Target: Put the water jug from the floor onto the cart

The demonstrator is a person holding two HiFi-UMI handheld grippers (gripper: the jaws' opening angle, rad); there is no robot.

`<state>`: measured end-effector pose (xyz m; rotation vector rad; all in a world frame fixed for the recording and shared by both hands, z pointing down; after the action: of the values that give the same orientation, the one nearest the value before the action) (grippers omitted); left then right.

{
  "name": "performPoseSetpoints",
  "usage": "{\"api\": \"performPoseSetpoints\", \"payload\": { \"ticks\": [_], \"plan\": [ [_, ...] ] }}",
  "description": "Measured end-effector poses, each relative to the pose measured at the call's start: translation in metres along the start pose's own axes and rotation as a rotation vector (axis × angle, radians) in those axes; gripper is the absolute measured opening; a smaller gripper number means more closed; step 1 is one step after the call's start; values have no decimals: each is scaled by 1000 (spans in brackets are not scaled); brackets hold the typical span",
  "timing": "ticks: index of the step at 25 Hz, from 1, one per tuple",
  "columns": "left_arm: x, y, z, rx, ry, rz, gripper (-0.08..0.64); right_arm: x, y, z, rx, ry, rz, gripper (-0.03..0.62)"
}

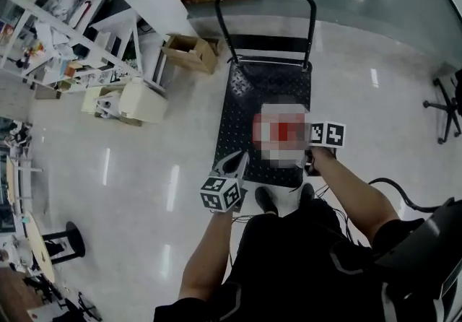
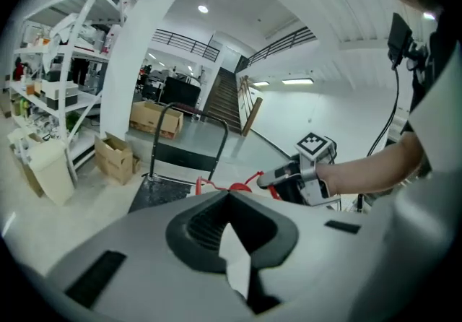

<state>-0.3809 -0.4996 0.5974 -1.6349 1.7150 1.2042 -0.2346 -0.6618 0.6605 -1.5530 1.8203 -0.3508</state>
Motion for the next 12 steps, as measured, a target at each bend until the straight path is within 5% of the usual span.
{"api": "performPoseSetpoints", "payload": {
  "ticks": [12],
  "plan": [
    [-21,100,77,108,-27,54,-3,-53,115,-141,46,143,75,83]
  ]
}}
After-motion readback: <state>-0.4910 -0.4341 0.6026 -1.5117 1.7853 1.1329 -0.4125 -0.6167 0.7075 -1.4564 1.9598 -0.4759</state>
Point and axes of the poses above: the fingertips, and each gripper's own axes: z backward along the fingers, y to its left, x out of its top, the point moved 2 cm from there along z, backward along the fingers, and after that the axes turned 7 degrees about -z, right-handed, at the moved point
